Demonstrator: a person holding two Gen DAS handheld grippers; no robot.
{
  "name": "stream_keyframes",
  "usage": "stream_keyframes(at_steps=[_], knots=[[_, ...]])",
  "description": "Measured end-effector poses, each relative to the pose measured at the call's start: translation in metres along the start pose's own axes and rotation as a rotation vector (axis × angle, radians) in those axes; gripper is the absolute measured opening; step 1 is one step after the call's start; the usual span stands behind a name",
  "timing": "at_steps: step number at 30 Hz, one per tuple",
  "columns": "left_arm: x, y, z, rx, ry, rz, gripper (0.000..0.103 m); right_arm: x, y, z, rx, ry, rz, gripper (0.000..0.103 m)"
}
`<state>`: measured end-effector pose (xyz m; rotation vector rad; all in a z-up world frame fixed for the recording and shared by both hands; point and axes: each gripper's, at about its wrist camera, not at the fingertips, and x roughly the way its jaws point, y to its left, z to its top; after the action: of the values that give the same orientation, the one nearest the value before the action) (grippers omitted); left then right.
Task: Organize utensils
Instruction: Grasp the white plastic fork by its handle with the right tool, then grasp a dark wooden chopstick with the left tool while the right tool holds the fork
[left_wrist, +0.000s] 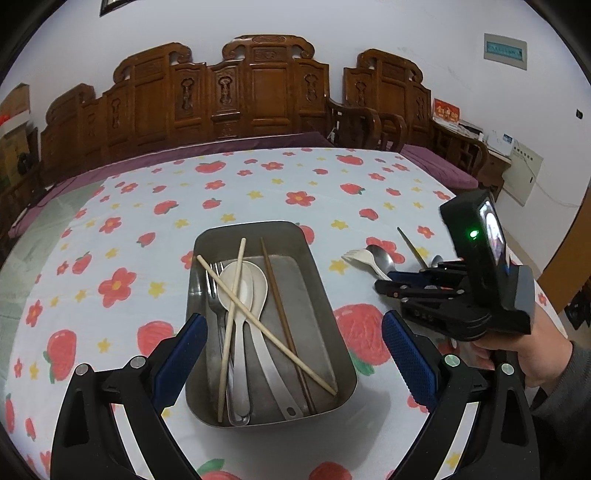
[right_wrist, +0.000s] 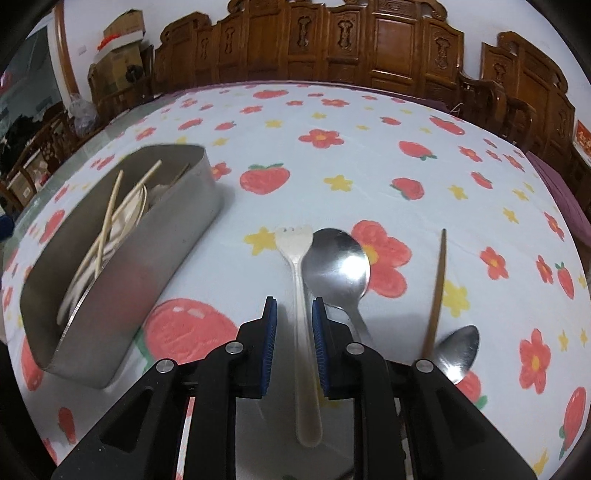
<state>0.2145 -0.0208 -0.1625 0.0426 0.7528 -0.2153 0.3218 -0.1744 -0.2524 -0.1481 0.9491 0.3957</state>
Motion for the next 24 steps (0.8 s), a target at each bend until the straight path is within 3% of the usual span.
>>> stream_keyframes(at_steps=[2, 4, 11, 17, 24], knots=[[0.000, -0.001, 0.000, 0.001, 0.000, 0.000, 0.092, 0.000, 0.003, 0.000, -0.014, -0.005, -0.013, 0.021], [0.000, -0.001, 0.000, 0.003, -0.001, 0.001, 0.092, 0.000, 0.003, -0.001, -0.018, -0.005, -0.015, 0.009], [-0.003, -0.013, -0.001, 0.015, -0.009, -0.005, 0.092, -0.024, -0.003, -0.006, -0.002, -0.048, 0.015, 0.009], [-0.010, -0.034, 0.003, 0.037, -0.012, -0.051, 0.091, -0.091, -0.043, -0.021, 0.083, -0.167, -0.006, 0.009], [-0.007, -0.068, 0.004, 0.106, 0.013, -0.074, 0.091, -0.114, -0.096, -0.045, 0.175, -0.182, -0.092, 0.009]])
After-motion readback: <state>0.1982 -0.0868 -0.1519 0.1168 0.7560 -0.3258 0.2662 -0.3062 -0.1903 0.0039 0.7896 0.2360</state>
